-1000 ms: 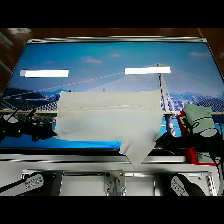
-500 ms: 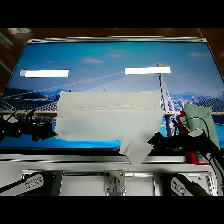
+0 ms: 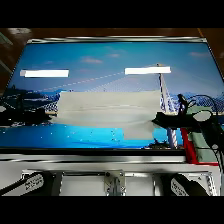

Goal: Fold the shirts.

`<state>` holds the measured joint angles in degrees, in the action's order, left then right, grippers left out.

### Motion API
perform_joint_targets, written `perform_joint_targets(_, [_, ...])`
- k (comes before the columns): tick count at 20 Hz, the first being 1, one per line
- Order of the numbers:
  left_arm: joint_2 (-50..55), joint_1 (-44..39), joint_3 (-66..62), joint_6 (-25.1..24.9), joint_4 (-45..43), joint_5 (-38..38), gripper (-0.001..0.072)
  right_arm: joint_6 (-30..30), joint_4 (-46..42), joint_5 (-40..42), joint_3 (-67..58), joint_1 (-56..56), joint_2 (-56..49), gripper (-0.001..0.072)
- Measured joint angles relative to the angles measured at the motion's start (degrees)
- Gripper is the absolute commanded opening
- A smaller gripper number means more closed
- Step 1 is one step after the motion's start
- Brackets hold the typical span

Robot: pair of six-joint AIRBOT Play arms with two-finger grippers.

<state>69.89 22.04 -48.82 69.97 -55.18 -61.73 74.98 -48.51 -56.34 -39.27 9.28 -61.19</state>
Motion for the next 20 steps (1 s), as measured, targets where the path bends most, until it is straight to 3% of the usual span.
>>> perform_joint_targets(8, [17.4,-8.0,-22.8,7.4,1.0,3.6,0.0037,2.4,1.7,6.0,-23.2,-0.5,-20.6,0.0065])
perform_joint_targets(9, [20.2,-8.7,-25.1,8.8,1.0,3.7,0.0051,2.4,1.9,6.5,-25.2,-0.5,-23.6,0.01])
perform_joint_targets(10, [22.8,-9.3,-27.1,9.9,1.0,3.7,0.0175,2.6,2.3,7.0,-26.8,-0.5,-26.1,0.0273])
perform_joint_targets(11, [25.4,-9.8,-28.9,11.1,1.0,3.5,0.0443,2.7,2.5,7.7,-28.1,-0.5,-28.3,0.051])
perform_joint_targets(12, [27.3,-10.1,-30.1,12.2,1.0,3.0,0.0593,2.6,2.8,8.1,-29.2,-0.5,-30.1,0.0613])
perform_joint_targets(16, [30.3,-9.4,-32.7,14.9,0.3,0.2,0.0602,-0.6,-0.1,7.8,-32.7,1.2,-32.8,0.0623])
perform_joint_targets(18, [29.6,-8.0,-33.1,15.4,-0.1,-2.1,0.0602,0.7,-6.2,6.5,-33.6,3.1,-32.9,0.0681])
perform_joint_targets(20, [28.3,-7.4,-33.3,15.6,-0.2,-4.4,0.0601,2.0,-10.2,3.7,-34.1,4.5,-34.1,0.0682])
